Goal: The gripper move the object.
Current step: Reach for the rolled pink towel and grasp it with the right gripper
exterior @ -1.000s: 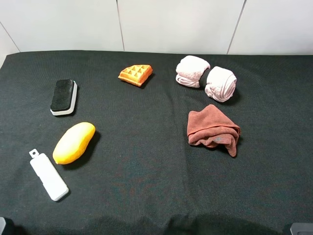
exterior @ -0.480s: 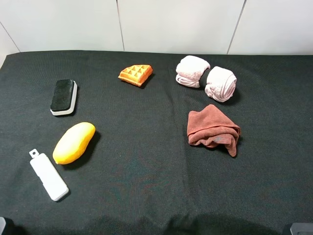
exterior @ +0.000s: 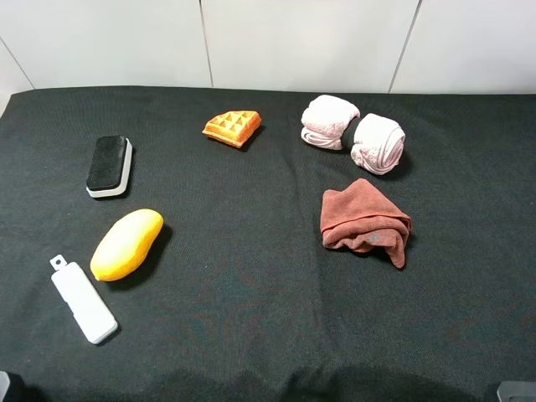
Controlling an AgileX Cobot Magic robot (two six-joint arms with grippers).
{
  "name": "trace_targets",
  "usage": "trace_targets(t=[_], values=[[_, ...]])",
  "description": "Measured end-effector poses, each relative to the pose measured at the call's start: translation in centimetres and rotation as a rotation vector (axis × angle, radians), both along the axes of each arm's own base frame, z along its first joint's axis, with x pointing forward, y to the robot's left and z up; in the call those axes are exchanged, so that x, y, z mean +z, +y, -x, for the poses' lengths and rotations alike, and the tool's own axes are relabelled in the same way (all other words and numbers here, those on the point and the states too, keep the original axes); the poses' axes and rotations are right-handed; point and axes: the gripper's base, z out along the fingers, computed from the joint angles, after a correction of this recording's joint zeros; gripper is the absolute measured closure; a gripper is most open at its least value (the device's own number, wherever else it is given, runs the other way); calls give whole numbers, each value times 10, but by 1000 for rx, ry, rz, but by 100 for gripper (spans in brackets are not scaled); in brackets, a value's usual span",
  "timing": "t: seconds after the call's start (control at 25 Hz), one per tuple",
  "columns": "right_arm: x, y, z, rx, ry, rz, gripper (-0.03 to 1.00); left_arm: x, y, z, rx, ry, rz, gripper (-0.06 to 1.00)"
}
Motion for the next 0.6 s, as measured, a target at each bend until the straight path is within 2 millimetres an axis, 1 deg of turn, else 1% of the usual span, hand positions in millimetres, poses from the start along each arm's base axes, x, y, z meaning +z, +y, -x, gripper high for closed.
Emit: trace_targets(t=[0.2,0.36,0.6], values=[[17,-1,-25,19,35,10,27,0,0,0,0,0,0,21],[29,-3,-51,37,108,20,27,0,0,0,0,0,0,21],[48,-5,-98,85,202,35,27,0,0,0,0,0,0,21]])
